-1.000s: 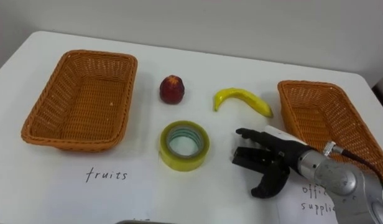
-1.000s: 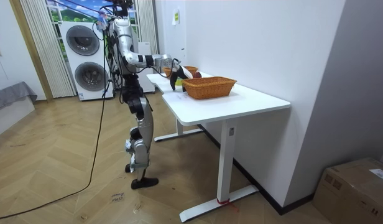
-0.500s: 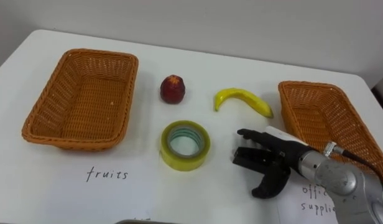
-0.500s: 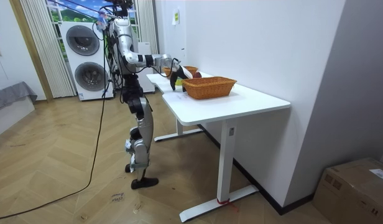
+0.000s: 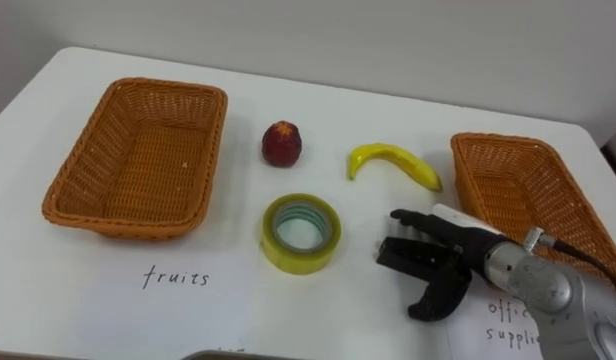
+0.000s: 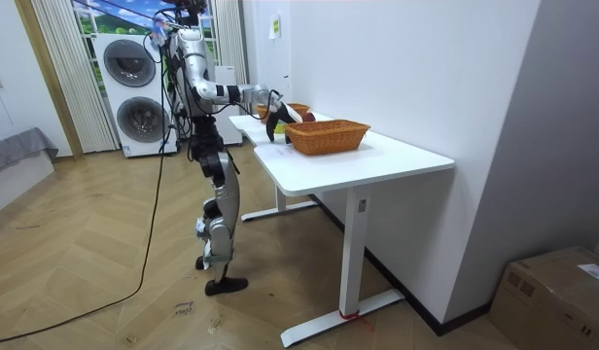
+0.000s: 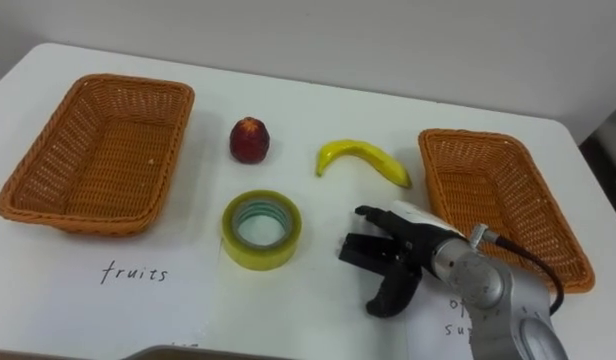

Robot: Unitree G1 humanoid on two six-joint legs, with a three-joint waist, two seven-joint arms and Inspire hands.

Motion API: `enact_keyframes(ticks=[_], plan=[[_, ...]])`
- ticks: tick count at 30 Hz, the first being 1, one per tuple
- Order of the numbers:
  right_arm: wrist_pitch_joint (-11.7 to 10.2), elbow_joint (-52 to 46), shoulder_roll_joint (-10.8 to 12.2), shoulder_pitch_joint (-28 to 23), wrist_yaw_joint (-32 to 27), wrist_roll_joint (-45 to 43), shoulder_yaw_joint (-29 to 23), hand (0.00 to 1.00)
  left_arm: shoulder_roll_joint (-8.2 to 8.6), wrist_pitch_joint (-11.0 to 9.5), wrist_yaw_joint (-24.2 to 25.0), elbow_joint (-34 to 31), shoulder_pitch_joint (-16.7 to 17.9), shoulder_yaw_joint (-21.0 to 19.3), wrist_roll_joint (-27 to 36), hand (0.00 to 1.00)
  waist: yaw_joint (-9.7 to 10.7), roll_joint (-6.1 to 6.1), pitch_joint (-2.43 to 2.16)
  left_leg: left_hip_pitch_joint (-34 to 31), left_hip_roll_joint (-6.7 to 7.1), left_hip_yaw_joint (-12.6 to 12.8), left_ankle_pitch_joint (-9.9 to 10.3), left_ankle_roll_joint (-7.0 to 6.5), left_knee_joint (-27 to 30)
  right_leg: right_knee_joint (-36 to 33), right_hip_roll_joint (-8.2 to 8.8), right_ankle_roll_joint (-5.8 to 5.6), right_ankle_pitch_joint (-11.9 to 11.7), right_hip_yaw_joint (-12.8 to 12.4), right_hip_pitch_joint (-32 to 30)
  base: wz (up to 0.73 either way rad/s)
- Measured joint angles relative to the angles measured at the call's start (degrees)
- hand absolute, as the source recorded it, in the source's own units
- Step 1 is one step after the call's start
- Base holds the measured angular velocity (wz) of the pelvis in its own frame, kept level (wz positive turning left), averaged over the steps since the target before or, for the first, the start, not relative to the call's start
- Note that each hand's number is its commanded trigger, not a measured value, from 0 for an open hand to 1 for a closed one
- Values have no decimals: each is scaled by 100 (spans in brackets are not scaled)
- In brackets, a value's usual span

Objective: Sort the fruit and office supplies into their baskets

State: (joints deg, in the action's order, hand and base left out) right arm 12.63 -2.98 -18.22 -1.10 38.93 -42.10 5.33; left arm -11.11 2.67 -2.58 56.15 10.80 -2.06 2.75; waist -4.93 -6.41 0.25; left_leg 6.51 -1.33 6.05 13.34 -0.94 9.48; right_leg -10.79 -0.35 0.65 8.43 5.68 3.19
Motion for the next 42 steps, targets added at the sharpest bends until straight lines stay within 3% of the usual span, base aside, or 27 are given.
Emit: enact_keyframes(ticks=[26, 27, 28, 29, 31, 42], plan=[[150, 351, 6, 218, 2, -73, 34, 0, 9, 250, -238, -104, -17, -2, -78, 0, -74, -64, -7, 0, 9, -47, -14, -7, 18, 1, 11, -3, -9, 38, 31, 1], [173, 350, 6, 218, 2, -73, 39, 20, 9, 263, -245, -105, -19, -2, -77, 0, -74, -65, -8, 0, 10, -55, -15, -7, 19, 3, 12, -3, -9, 46, 36, 7], [212, 351, 6, 219, 0, -74, 56, 59, 9, 308, -272, -105, -25, 1, -77, 0, -77, -66, -9, 5, 10, -69, -15, -7, 23, 8, 13, -3, -9, 58, 49, 6], [246, 350, 6, 219, -1, -74, 74, 77, 9, 343, -306, -105, -27, 1, -77, 0, -77, -68, -10, 9, 9, -81, -15, -6, 25, 10, 12, -3, -9, 69, 58, 6], [259, 352, 6, 220, -9, -80, 81, 97, 9, 372, -326, -106, -27, 1, -78, 0, -81, -69, -11, 8, 9, -92, -18, -2, 27, 10, 13, -2, -9, 79, 62, 3], [427, 485, 11, 442, -442, -650, 225, 100, 9, 452, -409, -155, -30, 27, -77, 0, -155, -51, -22, 5, 10, -162, -42, 8, 29, 10, 18, 1, -11, 157, 88, 3]])
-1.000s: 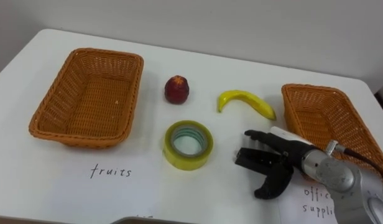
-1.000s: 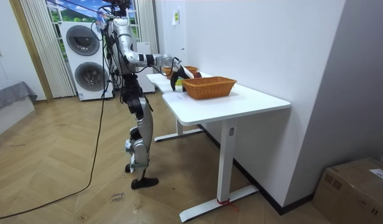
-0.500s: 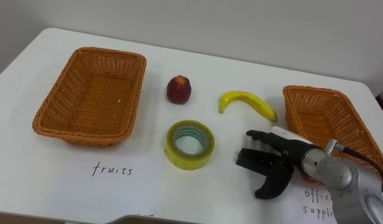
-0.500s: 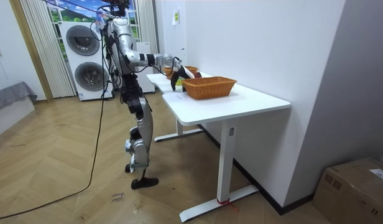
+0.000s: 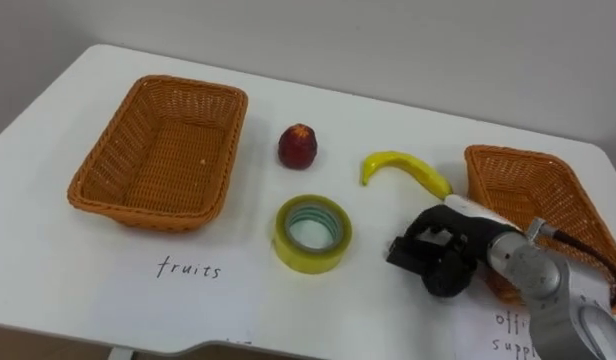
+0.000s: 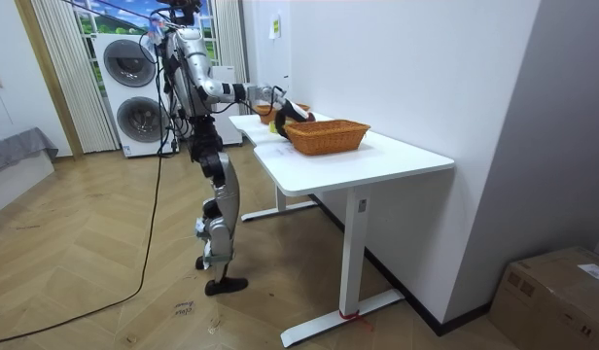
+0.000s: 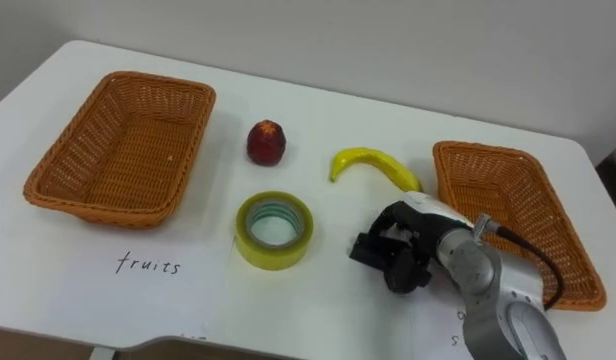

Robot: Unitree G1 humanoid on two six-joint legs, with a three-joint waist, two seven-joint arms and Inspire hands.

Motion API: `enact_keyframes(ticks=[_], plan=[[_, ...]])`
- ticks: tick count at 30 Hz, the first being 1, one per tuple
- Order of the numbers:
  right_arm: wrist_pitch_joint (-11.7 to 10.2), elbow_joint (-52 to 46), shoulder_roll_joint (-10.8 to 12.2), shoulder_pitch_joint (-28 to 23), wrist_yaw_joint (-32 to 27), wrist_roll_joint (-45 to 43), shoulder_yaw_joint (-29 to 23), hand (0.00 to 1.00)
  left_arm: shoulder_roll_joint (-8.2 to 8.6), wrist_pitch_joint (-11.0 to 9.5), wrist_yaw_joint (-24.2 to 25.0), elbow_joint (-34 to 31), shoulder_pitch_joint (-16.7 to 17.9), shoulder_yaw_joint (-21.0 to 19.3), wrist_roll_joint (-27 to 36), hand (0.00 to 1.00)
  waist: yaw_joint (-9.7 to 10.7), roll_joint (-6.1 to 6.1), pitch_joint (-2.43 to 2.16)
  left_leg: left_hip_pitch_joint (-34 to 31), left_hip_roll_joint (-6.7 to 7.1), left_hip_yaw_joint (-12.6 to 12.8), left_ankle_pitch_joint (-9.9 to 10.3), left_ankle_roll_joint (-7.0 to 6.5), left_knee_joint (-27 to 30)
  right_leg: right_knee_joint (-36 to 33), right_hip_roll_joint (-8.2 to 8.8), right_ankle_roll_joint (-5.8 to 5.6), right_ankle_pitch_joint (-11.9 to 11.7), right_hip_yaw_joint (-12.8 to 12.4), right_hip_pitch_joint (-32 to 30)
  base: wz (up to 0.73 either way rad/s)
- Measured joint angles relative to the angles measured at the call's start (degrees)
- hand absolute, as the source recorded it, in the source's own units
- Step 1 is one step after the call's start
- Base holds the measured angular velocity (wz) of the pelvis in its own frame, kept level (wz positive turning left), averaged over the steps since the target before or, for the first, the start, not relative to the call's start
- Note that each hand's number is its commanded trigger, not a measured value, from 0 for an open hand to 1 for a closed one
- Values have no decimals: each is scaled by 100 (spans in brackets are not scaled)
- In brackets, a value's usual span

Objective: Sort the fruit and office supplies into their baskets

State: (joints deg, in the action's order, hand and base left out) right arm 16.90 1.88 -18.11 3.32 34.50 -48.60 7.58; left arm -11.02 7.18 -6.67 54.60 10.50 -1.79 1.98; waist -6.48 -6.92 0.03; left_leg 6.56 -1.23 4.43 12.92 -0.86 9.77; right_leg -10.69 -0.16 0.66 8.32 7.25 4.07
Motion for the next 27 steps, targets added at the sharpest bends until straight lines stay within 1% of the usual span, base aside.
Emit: enact_keyframes(ticks=[3, 7, 10, 17, 24, 27], plan=[[21, 43, 6, 10, -66, -98, 14, 100, 0, 0, -67, 0, -1, 0, 1, 0, -8, 11, -6, 2, 1, 7, -1, -2, -5, 1, 3, 0, 0, 6, 0, 0], [30, 130, 14, 52, -143, -147, 30, 100, -1, -1, -81, 1, -4, 0, 0, 0, -17, 29, -16, -3, 1, -21, -1, -3, -14, 3, 9, 0, 0, 74, 0, 1], [32, 153, 14, 49, -145, -105, 19, 100, -1, -1, -168, 4, -1, 1, 0, 0, -8, 30, -17, -3, 1, -22, -1, -3, -17, 5, 7, 0, 0, 76, 0, 0], [82, 159, 23, 46, -135, 64, 4, 100, -2, 0, -170, 6, 7, 3, 0, 0, -9, 29, -19, -5, 4, -19, -12, 4, -12, 1, 9, 2, -1, 76, 0, 0], [58, 137, 23, 25, -147, 127, -13, 100, -2, -8, -174, 18, 2, 21, 29, 0, 5, 25, -21, -5, 6, 9, -16, 8, -15, 2, 8, 4, -3, 68, -12, 0], [5, 106, 23, 9, -148, 235, -26, 100, 1, -26, -172, 77, -1, 22, 102, 0, 28, 25, -20, -7, 5, 13, -15, 7, -22, 5, 9, 4, -3, 75, -17, 0]])
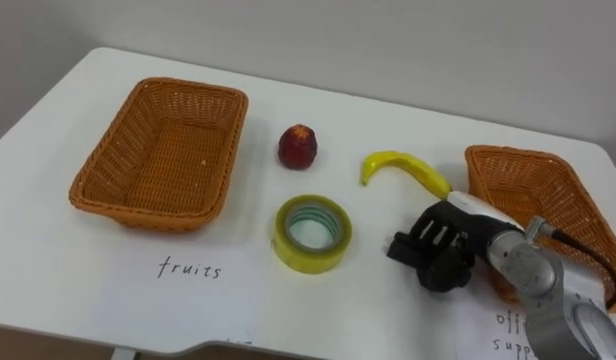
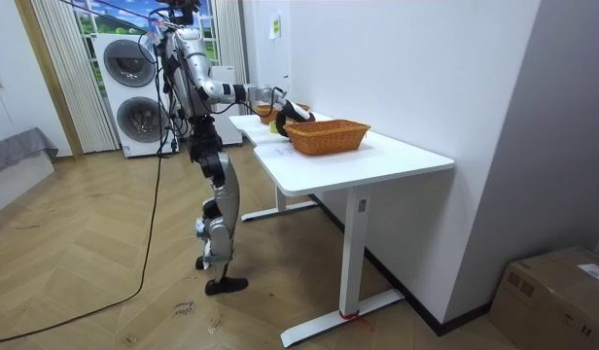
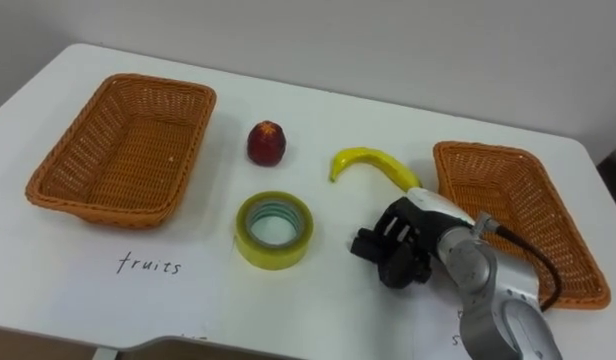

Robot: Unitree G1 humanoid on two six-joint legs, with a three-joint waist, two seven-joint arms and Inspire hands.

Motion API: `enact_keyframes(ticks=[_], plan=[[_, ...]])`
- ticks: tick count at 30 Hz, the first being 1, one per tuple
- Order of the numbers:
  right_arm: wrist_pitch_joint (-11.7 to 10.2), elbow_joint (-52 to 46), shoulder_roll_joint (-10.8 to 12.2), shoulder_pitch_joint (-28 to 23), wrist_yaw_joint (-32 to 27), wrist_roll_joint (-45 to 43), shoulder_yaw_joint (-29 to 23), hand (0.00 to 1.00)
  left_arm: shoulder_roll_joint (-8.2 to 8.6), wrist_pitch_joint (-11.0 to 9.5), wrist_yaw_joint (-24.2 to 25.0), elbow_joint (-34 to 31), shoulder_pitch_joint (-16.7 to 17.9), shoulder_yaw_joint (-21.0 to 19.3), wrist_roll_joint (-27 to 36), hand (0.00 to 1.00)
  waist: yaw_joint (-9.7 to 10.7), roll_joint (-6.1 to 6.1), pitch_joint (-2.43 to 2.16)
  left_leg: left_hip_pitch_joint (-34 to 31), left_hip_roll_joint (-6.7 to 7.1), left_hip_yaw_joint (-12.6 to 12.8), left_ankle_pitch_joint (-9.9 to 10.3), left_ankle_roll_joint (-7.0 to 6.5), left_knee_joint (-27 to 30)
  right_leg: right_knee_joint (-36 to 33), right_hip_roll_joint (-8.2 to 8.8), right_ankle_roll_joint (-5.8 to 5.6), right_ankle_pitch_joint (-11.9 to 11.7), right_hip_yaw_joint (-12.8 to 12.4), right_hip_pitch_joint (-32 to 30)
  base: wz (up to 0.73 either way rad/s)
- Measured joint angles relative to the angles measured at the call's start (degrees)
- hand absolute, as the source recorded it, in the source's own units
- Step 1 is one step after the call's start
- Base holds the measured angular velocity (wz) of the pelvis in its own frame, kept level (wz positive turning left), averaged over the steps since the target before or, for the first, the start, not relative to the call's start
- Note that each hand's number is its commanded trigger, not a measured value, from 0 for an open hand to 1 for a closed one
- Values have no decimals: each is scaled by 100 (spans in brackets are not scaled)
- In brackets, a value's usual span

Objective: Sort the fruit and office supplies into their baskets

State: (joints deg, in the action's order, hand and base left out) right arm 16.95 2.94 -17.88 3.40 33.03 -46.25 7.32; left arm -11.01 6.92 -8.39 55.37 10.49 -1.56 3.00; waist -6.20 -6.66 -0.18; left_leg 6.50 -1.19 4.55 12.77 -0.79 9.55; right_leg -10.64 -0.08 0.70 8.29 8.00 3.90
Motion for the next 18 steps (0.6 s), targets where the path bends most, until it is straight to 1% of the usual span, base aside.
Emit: enact_keyframes(ticks=[4, 8, 10, 12, 14, 16, 18], plan=[[-40, -26, 65, -42, -71, 175, -109, 100, 14, -7, -6, -25, 5, 2, 100, 0, 58, 12, 1, -13, -6, 3, 0, 0, -2, 2, -4, 1, 0, 6, -8, 0], [-65, -129, 225, -55, -99, 173, -210, 100, 42, -32, -25, -13, 5, -10, 97, 0, 157, 71, 4, -8, -5, 15, -1, 0, -14, 2, -4, 0, 0, 1, -15, -1], [-66, -259, 225, -142, -92, 242, -224, 100, 43, -49, -108, 4, 6, -26, 133, 0, 171, 86, 3, -1, -4, 8, -5, 0, -29, 2, -5, 0, 0, -3, -21, 0], [-75, -466, 225, -290, -92, 386, -246, 100, 42, -110, -146, 49, 38, -53, 141, 0, 174, 95, 2, 6, -4, 1, -6, 0, -38, 1, -6, 0, 0, -5, -21, 0], [-135, -578, 225, -302, -105, 621, -343, 100, 41, -112, -152, 169, 54, -69, 144, 0, 246, 91, -1, 6, 2, 12, -9, -6, -40, -2, 0, 0, 0, -26, -31, -2], [-162, -694, 225, -300, -147, 854, -478, 100, 41, -113, -142, 199, 80, -89, 144, 0, 258, 91, 1, -5, 3, 42, -11, -10, -41, -10, 0, 0, 0, -52, -60, -7], [-245, -805, 225, -300, -225, 1043, -578, 100, 48, -123, -103, 215, 92, -154, 152, 0, 255, 82, 2, -3, -2, 83, -12, -10, -43, -13, -7, 1, -1, -96, -74, -11]])
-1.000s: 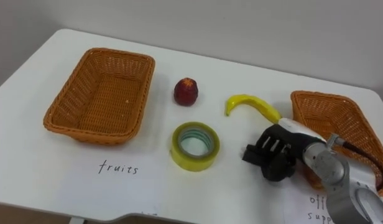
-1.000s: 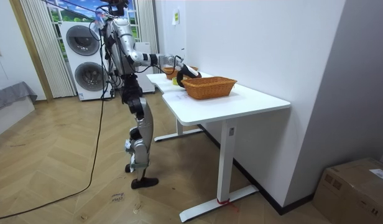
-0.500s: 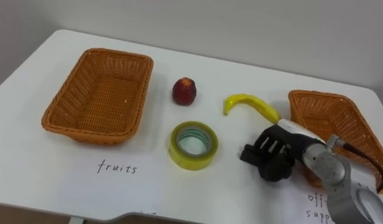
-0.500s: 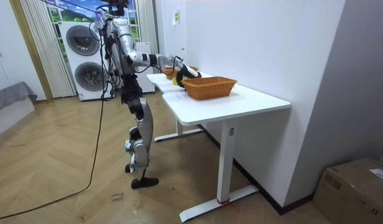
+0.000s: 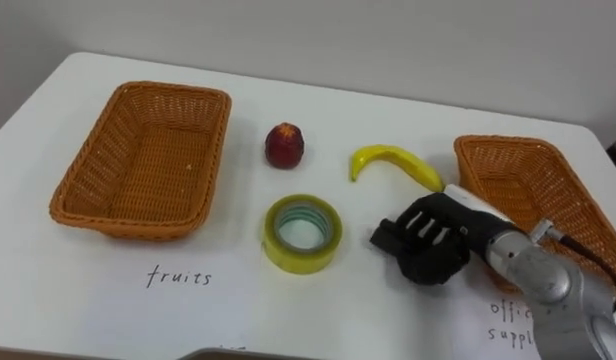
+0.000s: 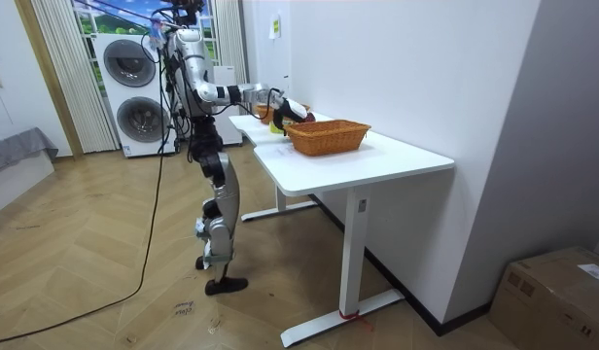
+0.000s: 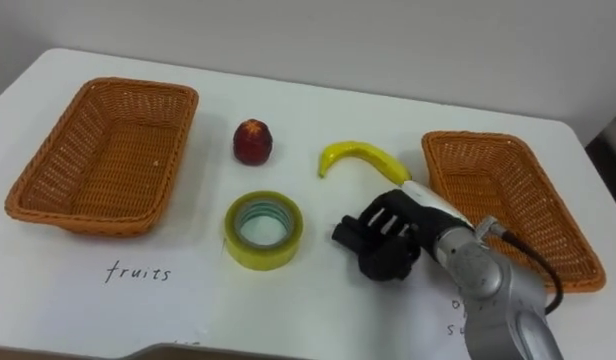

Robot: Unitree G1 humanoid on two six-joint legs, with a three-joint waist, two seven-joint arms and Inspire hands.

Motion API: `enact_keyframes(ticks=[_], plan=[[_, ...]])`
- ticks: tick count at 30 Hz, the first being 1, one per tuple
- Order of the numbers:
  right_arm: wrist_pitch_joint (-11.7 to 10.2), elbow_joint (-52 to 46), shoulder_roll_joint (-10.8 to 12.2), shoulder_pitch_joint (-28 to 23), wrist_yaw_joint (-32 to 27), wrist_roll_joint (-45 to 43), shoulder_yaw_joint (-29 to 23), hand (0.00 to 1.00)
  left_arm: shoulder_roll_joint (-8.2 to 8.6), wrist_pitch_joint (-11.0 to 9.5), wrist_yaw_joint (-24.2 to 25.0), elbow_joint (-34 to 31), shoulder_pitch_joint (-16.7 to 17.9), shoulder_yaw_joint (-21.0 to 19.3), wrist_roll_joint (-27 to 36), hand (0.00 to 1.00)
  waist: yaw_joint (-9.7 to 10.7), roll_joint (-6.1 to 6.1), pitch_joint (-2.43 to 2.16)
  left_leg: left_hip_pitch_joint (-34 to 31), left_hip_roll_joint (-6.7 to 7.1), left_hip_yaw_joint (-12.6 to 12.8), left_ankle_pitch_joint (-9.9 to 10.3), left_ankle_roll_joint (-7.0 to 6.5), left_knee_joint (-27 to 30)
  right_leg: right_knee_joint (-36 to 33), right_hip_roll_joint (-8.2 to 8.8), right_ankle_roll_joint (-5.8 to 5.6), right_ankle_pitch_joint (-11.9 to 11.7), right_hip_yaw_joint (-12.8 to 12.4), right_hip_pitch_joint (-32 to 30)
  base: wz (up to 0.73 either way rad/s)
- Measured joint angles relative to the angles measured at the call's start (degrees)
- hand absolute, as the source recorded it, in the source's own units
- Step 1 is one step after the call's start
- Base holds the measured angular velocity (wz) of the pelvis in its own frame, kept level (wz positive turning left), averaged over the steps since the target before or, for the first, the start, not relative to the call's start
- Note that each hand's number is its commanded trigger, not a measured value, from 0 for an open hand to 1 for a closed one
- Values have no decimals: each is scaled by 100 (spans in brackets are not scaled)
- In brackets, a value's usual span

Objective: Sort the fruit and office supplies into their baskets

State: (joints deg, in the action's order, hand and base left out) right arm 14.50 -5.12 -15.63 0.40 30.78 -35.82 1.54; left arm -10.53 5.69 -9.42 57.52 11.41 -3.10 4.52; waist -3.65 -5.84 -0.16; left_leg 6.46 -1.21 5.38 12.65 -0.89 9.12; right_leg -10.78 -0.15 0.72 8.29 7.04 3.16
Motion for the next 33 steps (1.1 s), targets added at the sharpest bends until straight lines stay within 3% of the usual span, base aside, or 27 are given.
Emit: enact_keyframes(ticks=[6, 15, 25, 33], plan=[[-139, -317, 0, 1, -143, 250, -132, 100, 64, -226, 164, 15, 61, -22, 42, 0, 23, -9, 3, 15, 3, 61, 0, -1, -9, 0, -6, 4, -4, -61, -3, -3], [-319, -494, 0, 0, -442, 734, -297, 100, 83, -327, 282, 15, 138, -126, 42, 0, 18, -1, 10, 15, 0, 69, 0, -1, -43, 6, -12, 4, -4, -61, -23, 0], [-641, -879, -17, 7, -1493, 1135, -735, 100, 100, -353, 276, -27, 186, -124, 31, 0, 55, 76, 44, -9, -4, 40, 2, -2, -44, 12, -14, 4, -4, -51, -30, 0], [-758, -898, -24, -25, -2221, 1432, -929, 100, 105, -357, 259, -17, 275, -124, 30, 0, 230, 192, 16, -8, -4, 50, 1, -1, -39, 6, -12, 4, -4, -48, -26, 0]])
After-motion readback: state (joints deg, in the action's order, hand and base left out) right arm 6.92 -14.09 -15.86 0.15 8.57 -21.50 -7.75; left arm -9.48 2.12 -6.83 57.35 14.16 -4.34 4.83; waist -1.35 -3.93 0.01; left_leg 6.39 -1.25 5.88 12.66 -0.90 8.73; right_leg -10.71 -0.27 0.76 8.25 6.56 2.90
